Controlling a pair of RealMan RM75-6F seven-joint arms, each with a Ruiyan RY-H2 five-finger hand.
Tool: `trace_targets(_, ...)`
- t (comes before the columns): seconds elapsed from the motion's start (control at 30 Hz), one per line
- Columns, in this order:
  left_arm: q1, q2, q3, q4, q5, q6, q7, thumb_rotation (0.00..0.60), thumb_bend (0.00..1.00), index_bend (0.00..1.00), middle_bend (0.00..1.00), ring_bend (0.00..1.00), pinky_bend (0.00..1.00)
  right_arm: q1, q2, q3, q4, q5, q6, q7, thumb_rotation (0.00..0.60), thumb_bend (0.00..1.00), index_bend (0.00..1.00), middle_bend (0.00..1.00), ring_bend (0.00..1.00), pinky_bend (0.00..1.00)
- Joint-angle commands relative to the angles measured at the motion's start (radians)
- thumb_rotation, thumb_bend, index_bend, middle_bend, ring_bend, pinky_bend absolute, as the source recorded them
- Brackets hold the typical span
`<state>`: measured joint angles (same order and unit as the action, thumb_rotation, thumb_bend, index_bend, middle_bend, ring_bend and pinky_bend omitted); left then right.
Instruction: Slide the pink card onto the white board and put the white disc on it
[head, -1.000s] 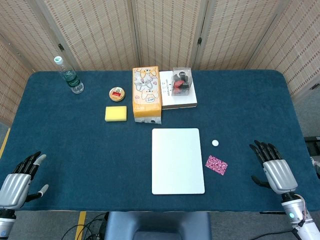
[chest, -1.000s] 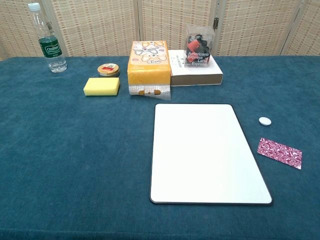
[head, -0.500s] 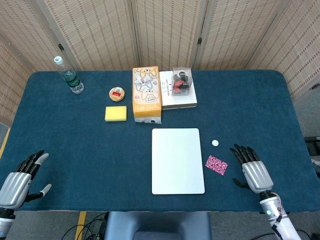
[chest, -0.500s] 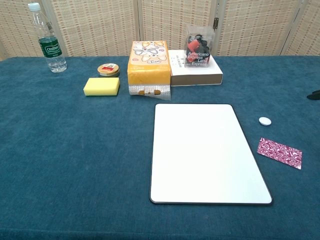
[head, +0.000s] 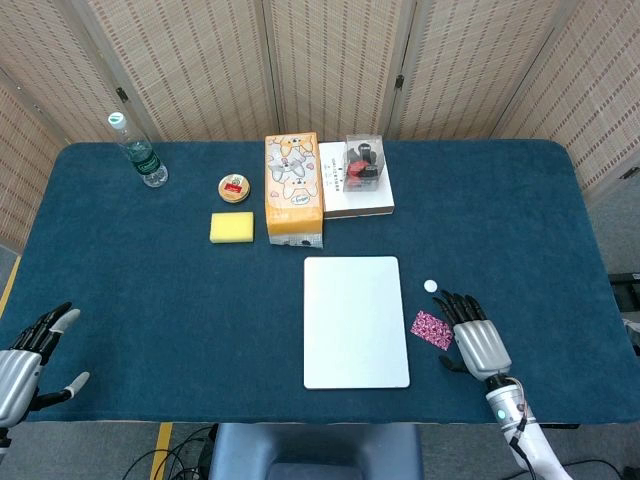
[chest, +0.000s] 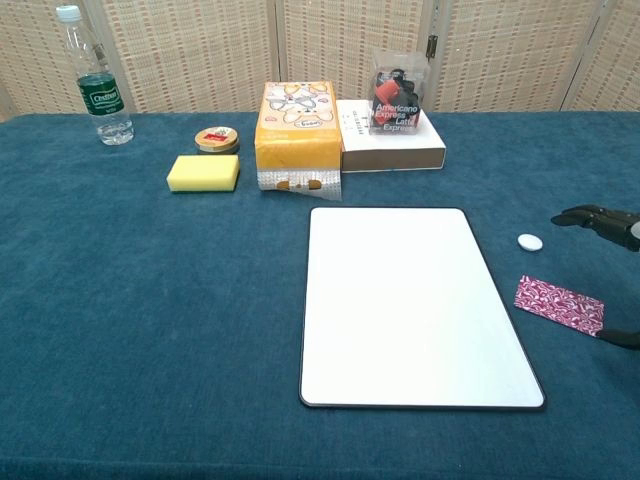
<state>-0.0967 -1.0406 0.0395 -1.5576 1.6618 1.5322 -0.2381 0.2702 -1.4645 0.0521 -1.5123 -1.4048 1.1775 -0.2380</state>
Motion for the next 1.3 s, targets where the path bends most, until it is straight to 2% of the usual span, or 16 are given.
trace_targets(0.03, -0.002, 0.002, -0.001, 0.005, -0.003, -0.003, -0.009, 0.6, 0.29, 0.0, 0.07, 0.11, 0.22, 0.01, -0.007, 0.005, 0.006, 0.012, -0.012, -0.007, 0.6, 0.12, 0.02, 0.0, 0.0, 0.0)
trace_targets(1.0, 0.004, 0.004, -0.003, 0.01, -0.016, 0.0, -0.009, 0.6, 0.29, 0.0, 0.07, 0.11, 0.22, 0.067, -0.053, 0.015, 0.106, 0.11, -0.097, -0.039, 0.6, 0.12, 0.02, 0.0, 0.0, 0.0)
trace_targets(1.3, 0.002, -0.004, -0.007, 0.004, -0.031, -0.014, 0.027, 0.6, 0.29, 0.0, 0.07, 0.11, 0.22, 0.086, -0.053, 0.041, 0.159, 0.137, -0.112, -0.01, 0.6, 0.12, 0.02, 0.01, 0.0, 0.0)
